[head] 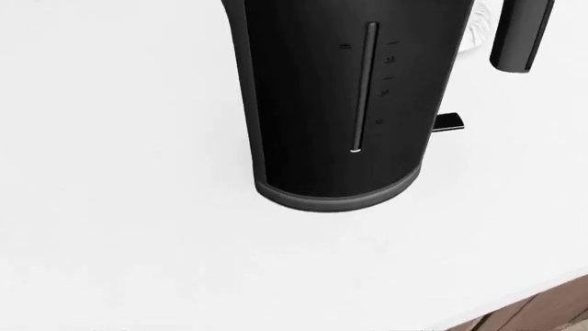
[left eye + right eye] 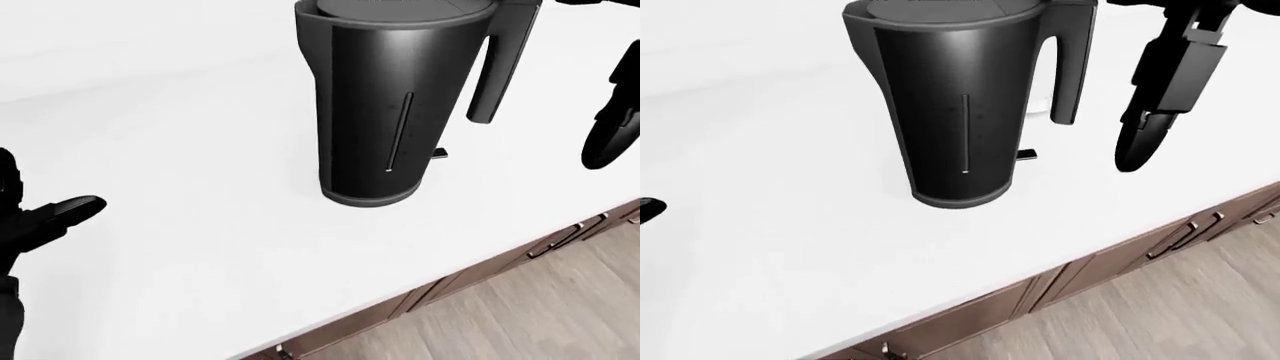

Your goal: Close the lid of the electric kettle.

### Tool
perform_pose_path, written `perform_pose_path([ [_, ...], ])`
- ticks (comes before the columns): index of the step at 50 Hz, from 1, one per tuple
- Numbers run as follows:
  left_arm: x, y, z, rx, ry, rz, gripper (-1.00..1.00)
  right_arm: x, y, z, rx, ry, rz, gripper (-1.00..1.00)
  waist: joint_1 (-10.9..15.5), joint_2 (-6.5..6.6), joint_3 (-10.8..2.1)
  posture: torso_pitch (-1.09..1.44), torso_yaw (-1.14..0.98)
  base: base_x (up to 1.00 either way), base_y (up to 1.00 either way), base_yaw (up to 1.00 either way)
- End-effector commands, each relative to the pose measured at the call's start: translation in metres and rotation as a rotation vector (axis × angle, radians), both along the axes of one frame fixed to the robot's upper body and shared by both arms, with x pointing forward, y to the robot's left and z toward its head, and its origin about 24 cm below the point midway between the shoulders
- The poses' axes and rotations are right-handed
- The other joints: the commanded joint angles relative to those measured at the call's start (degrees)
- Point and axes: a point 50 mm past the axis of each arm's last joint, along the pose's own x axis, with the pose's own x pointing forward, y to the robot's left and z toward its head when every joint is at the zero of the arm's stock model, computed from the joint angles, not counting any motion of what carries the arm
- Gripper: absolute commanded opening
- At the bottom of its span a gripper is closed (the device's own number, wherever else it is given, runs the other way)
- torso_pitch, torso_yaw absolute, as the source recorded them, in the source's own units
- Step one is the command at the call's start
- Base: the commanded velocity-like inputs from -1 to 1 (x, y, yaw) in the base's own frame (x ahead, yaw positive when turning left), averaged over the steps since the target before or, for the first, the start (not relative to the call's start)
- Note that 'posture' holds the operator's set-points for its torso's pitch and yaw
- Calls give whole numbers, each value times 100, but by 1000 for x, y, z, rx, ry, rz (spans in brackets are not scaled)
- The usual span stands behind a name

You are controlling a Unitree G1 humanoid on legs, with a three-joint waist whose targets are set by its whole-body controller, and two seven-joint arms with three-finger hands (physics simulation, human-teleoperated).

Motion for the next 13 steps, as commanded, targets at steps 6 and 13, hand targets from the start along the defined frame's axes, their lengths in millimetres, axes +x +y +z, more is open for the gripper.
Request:
perform_pose_path([
  [6, -7, -4, 18, 49, -70, 9, 100, -11, 8, 21, -27, -59, 57, 100, -8, -36, -105, 0, 0, 0, 0, 0],
  [13, -3, -5, 14, 51, -72, 8, 100, -19, -26, 55, -32, -119, -104, 99, 22, -68, -71, 0, 0, 0, 0, 0],
])
